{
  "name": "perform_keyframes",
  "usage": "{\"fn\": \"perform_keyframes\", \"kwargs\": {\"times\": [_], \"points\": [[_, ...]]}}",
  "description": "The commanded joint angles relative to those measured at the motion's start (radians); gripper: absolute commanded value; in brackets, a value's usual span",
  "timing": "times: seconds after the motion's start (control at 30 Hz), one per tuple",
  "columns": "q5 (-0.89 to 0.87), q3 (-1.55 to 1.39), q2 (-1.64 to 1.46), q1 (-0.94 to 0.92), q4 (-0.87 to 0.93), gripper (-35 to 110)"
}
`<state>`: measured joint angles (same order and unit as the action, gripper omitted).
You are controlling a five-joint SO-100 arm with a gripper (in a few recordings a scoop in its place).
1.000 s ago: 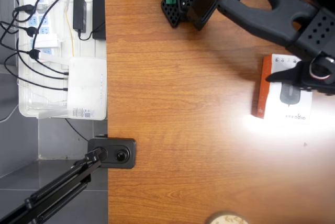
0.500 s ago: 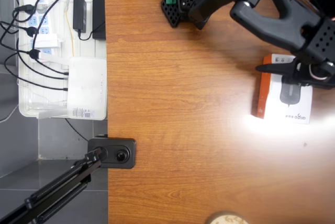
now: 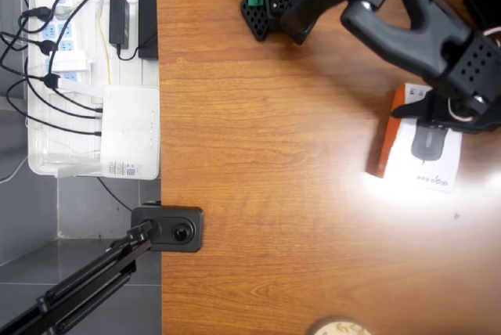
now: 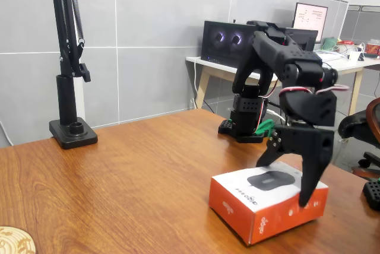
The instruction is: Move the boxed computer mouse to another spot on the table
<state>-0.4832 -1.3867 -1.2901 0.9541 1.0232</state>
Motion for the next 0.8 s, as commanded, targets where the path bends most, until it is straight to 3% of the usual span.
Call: {"fn": "perform_keyframes", "kwargs": {"times": [0.0,0.17,0.27,0.57,0.77], "points": [[-0.044,0.161,-0.034,-0.071,0.103,0],[-0.141,0.532,-0.043,-0.262,0.225,1],[-0.196,0.568,-0.132,-0.437,0.258,2],[-0.331,-0.353,-0.923,-1.066,0.229,0],[-0.322,-0.698,-1.129,-1.17,0.187,0]]}}
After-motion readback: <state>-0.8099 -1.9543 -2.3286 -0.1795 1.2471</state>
